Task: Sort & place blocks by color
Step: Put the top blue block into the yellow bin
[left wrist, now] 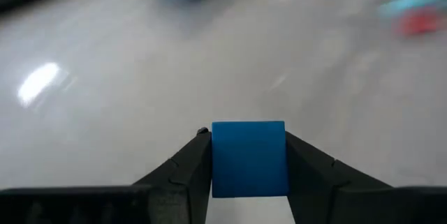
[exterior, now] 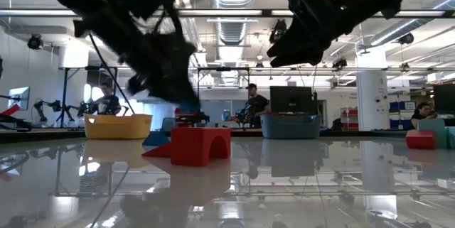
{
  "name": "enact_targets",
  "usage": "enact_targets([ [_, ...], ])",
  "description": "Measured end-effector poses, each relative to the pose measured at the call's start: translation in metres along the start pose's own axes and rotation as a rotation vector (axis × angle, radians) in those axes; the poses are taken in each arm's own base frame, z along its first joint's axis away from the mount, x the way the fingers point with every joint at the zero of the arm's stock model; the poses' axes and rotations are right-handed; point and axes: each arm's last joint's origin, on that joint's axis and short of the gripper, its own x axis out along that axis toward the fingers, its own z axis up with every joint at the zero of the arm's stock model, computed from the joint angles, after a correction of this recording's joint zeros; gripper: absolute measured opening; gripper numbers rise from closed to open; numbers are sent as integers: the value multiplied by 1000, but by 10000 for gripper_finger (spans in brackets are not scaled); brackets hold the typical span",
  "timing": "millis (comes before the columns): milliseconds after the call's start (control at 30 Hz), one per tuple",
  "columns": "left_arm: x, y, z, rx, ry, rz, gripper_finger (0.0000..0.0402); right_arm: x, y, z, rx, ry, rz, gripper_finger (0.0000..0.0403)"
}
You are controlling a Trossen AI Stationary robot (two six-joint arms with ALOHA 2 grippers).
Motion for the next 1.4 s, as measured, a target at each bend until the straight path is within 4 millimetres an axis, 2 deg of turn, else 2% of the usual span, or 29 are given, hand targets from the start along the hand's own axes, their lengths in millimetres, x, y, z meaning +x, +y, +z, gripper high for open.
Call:
enact_targets([
  [133,-21,-26,12,126,-164,-196,129,-2,13,-10,-127,-99,58,254],
  [300,-38,-45,25,105,-326,-411,130,-11,34,-12,-313,-297,120,254],
  [433,-42,-46,28,28,-398,-495,131,-20,51,-10,-410,-412,117,254],
  [633,-49,-47,38,-120,-486,-562,131,-29,69,-5,-520,-476,37,254],
  [733,-51,-49,40,-129,-495,-574,131,-31,73,-1,-545,-494,41,254],
  [1133,-50,-48,37,-95,-487,-561,132,-31,73,-1,-555,-491,22,254],
  [1233,-49,-38,40,-81,-428,-497,132,-30,72,-2,-551,-467,-19,254],
  [1300,-48,-24,45,-62,-354,-371,132,-29,71,-4,-546,-441,-41,254],
  [1400,-47,12,48,-56,-185,-36,132,-29,70,-4,-534,-432,-55,254],
])
